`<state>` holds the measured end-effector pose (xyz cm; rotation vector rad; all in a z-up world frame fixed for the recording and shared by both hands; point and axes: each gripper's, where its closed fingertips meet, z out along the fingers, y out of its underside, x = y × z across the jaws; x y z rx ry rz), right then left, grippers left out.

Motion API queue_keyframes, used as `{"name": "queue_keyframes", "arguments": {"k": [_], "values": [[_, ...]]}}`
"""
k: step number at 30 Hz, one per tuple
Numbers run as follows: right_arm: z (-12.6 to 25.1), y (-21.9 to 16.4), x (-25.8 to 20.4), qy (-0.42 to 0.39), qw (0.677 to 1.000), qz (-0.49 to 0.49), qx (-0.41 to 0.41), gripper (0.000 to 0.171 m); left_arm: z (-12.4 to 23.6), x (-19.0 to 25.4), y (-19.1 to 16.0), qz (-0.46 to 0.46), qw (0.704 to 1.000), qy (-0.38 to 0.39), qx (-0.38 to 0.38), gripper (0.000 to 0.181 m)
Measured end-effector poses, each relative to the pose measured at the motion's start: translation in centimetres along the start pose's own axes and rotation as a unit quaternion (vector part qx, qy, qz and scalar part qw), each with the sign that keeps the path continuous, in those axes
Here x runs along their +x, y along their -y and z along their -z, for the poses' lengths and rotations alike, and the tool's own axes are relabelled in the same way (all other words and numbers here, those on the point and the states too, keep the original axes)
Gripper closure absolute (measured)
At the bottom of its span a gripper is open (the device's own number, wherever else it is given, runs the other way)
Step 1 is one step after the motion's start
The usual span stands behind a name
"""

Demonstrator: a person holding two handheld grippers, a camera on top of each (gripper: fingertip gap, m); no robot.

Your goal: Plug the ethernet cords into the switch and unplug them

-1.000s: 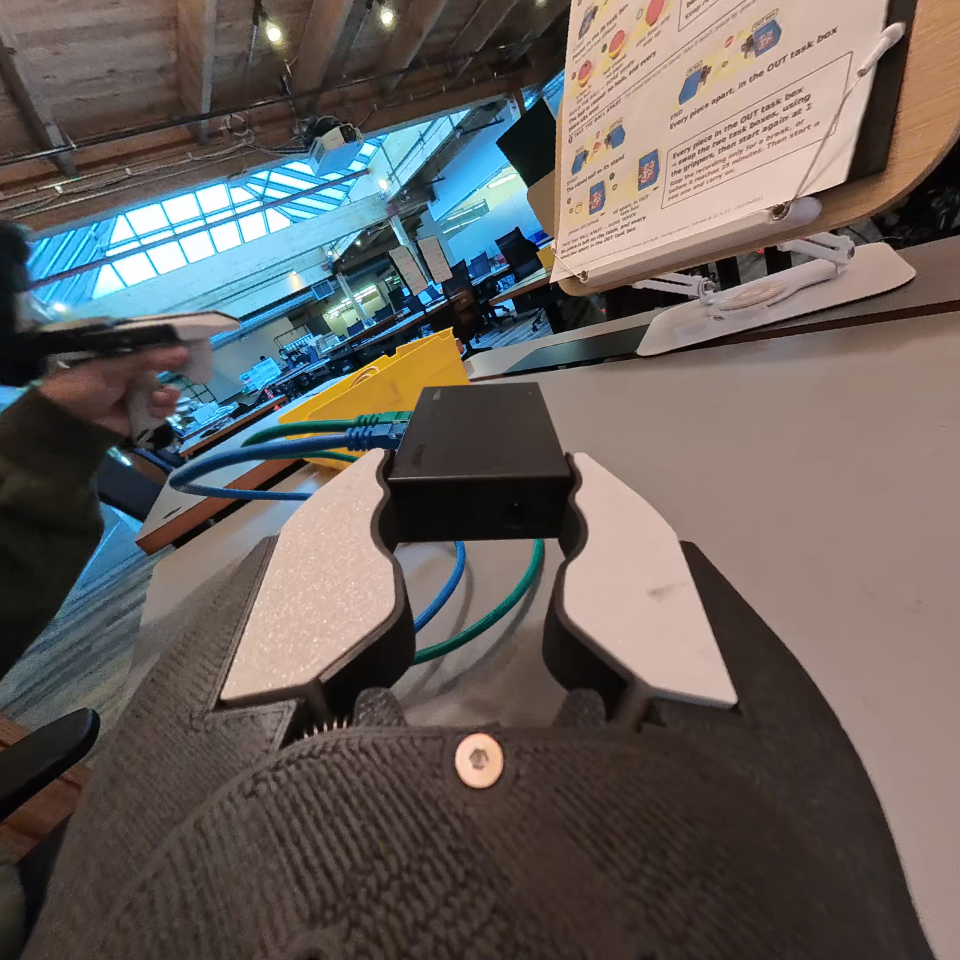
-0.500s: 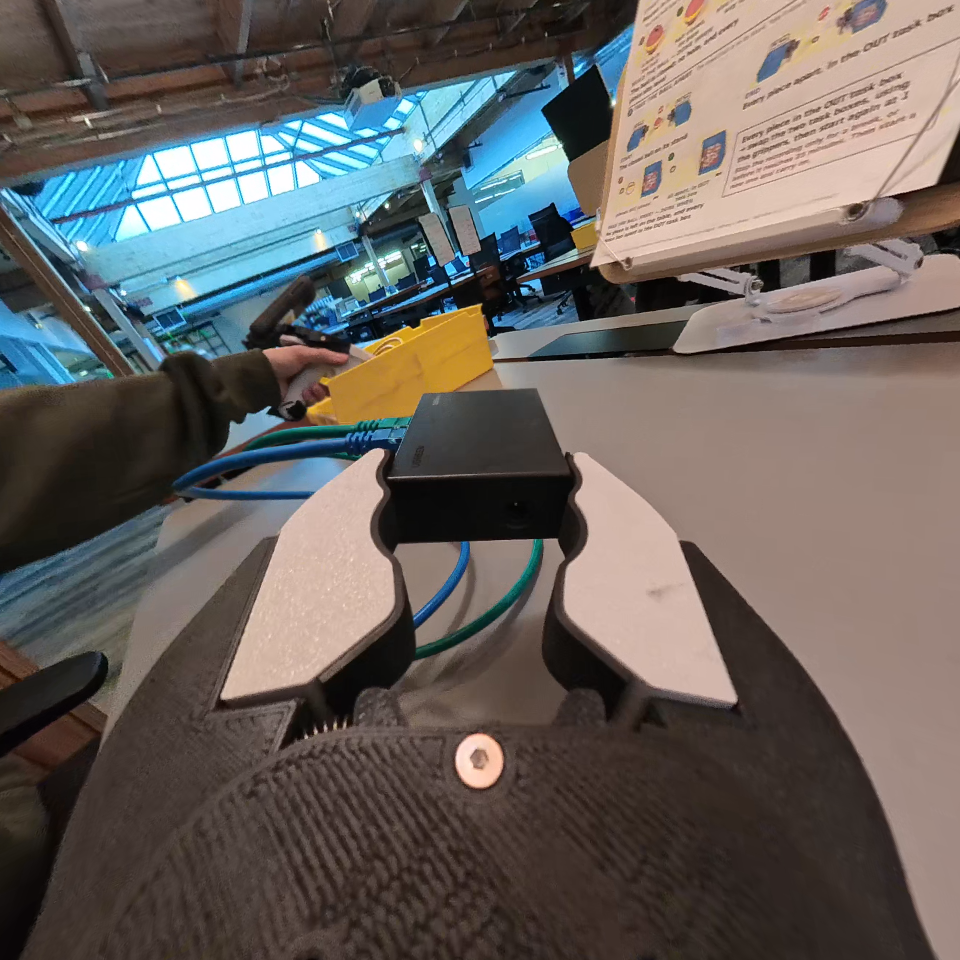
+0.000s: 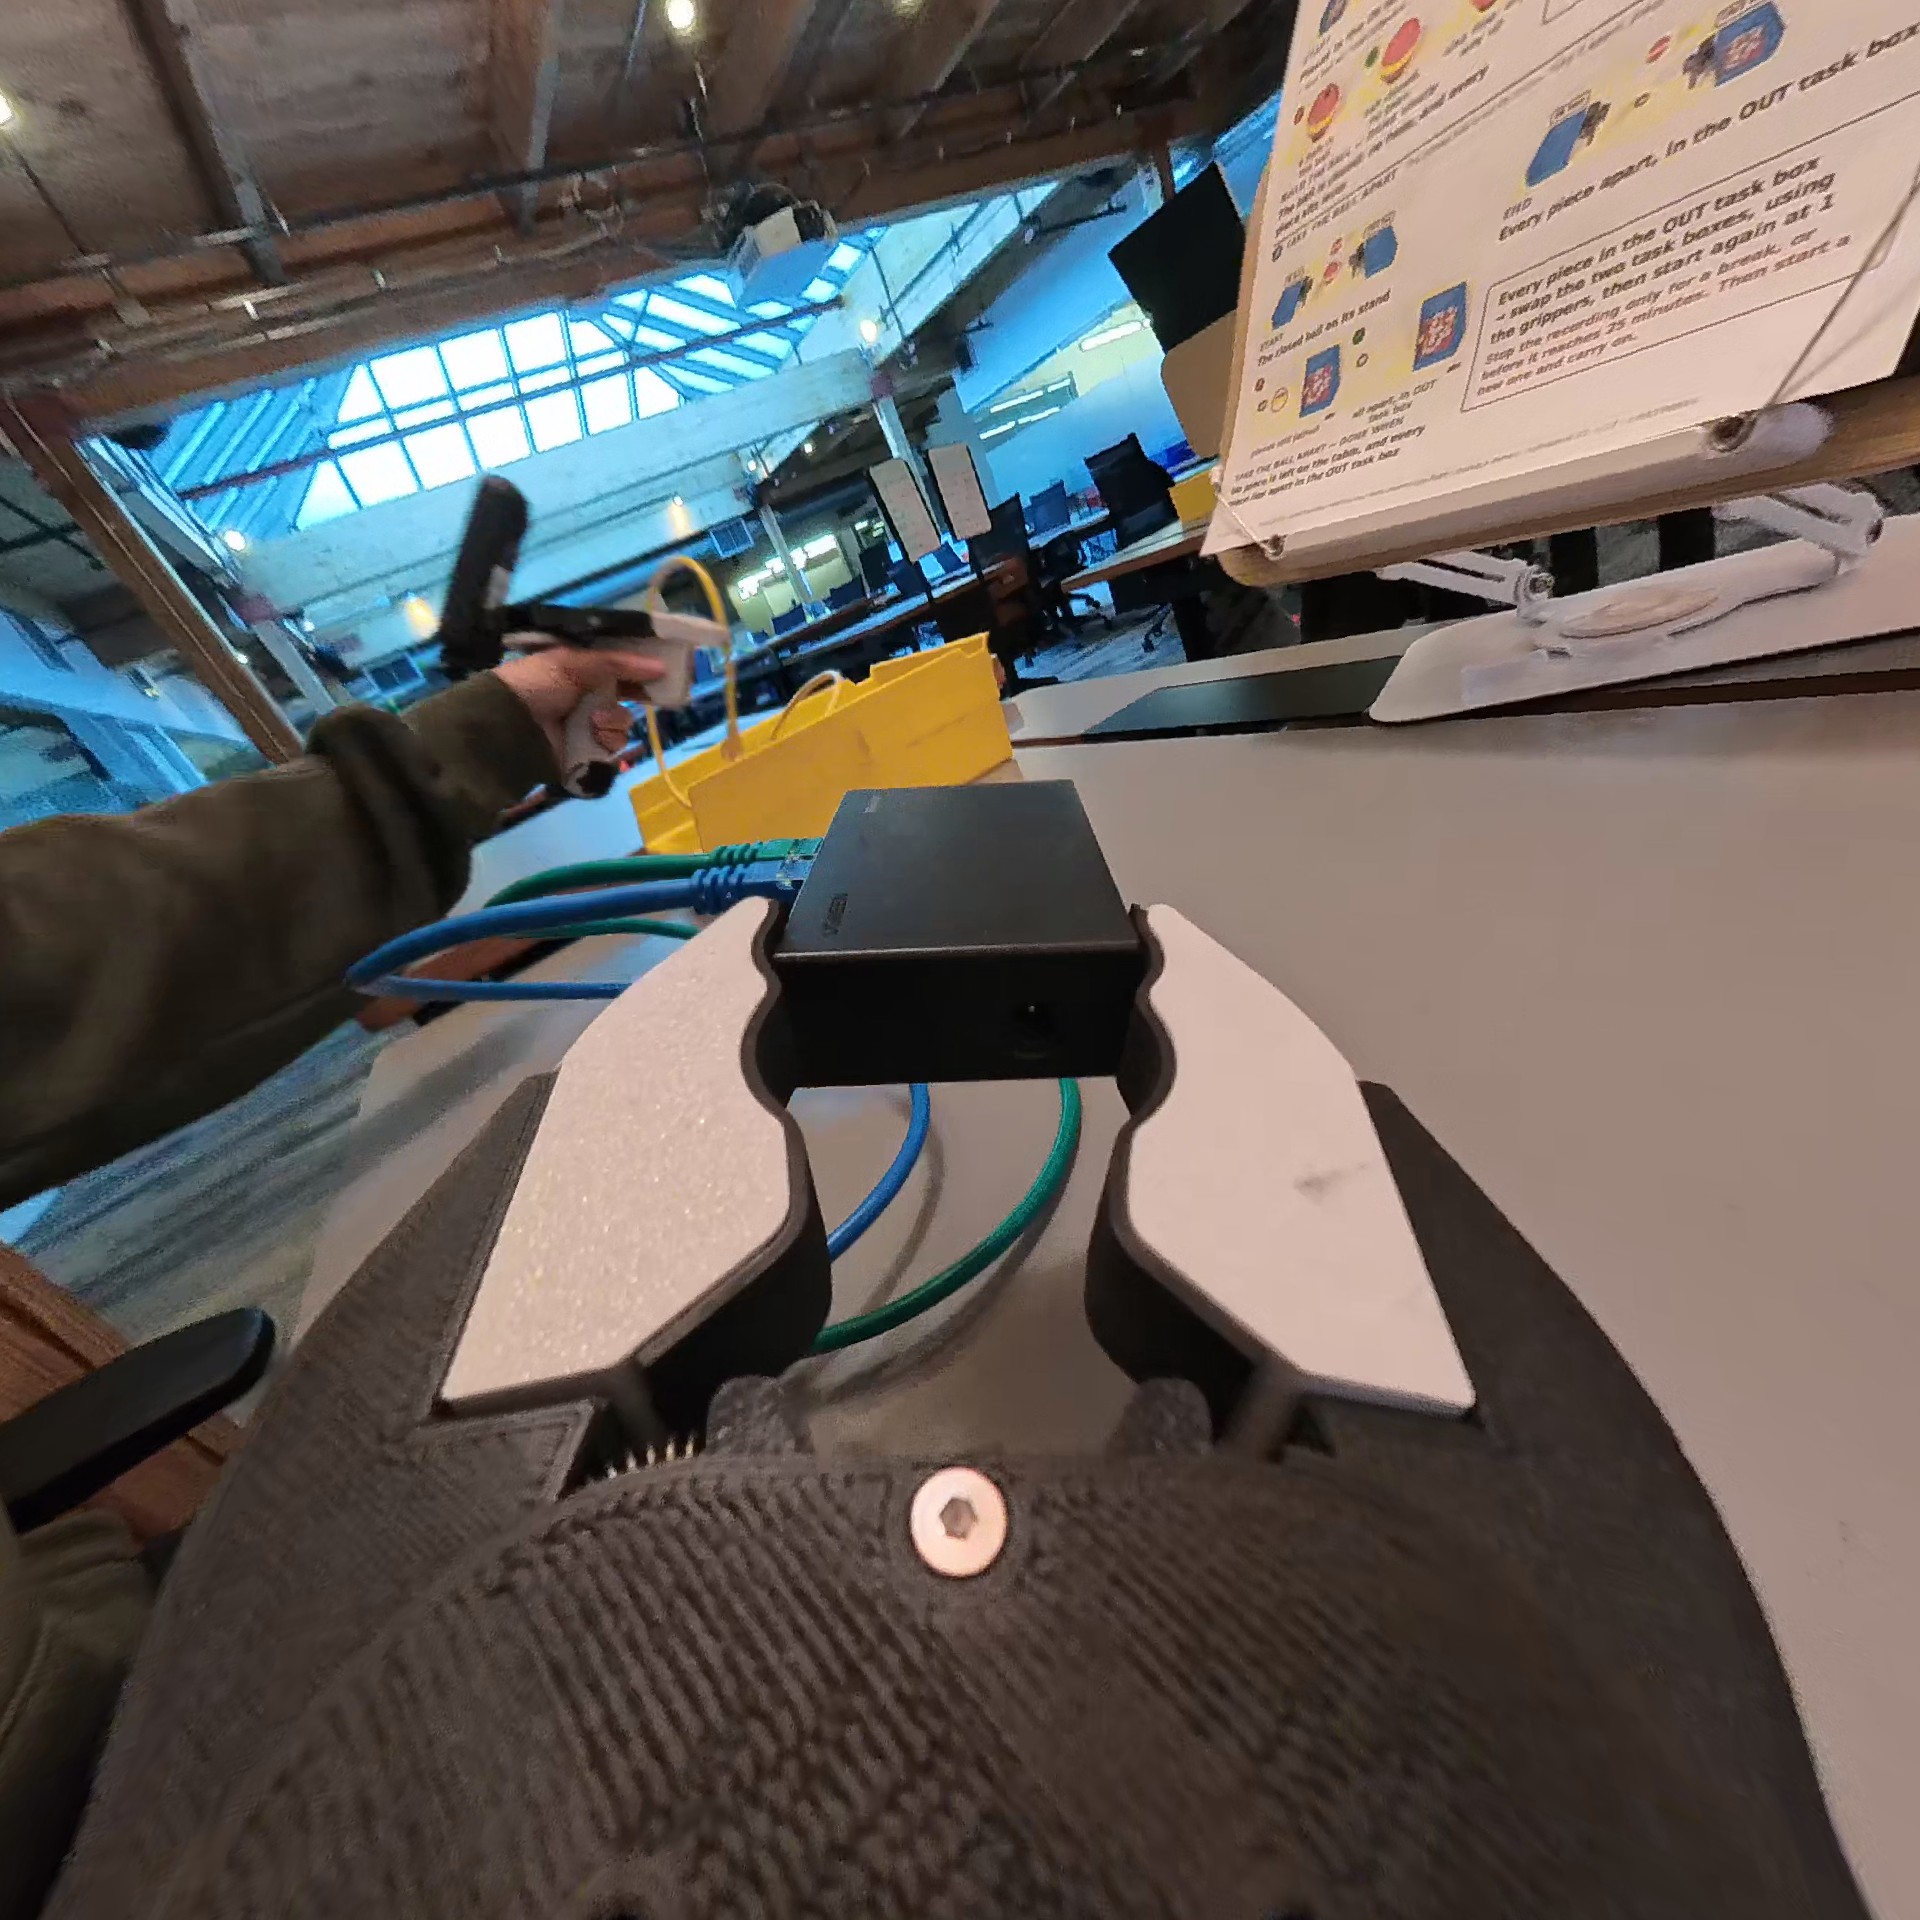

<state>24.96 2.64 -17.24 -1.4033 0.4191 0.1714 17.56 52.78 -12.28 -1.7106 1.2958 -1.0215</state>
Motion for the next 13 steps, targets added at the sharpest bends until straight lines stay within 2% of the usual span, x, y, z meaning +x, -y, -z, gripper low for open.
{"name": "queue_keyframes", "arguments": {"k": [1,4,6,9,13], "values": [[0.1,0.2,0.1,0.000,1.000,-0.006,0.006,0.109,1.5,1.1,2.1,-0.023,0.999,0.004,0.024,0.176],[0.5,0.6,0.6,-0.001,0.999,-0.026,0.025,0.109,5.9,7.9,6.6,-0.107,0.991,-0.052,0.060,0.176],[0.8,0.9,0.9,-0.002,0.999,-0.037,0.038,0.109,8.4,15.0,6.6,-0.167,0.975,-0.145,0.036,0.176],[1.3,1.4,1.3,-0.007,0.997,-0.050,0.061,0.109,11.0,24.5,1.4,-0.269,0.925,-0.265,-0.045,0.176],[2.0,2.0,1.7,-0.018,0.994,-0.058,0.090,0.109,12.7,30.9,-9.7,-0.353,0.857,-0.335,-0.172,0.176]]}}
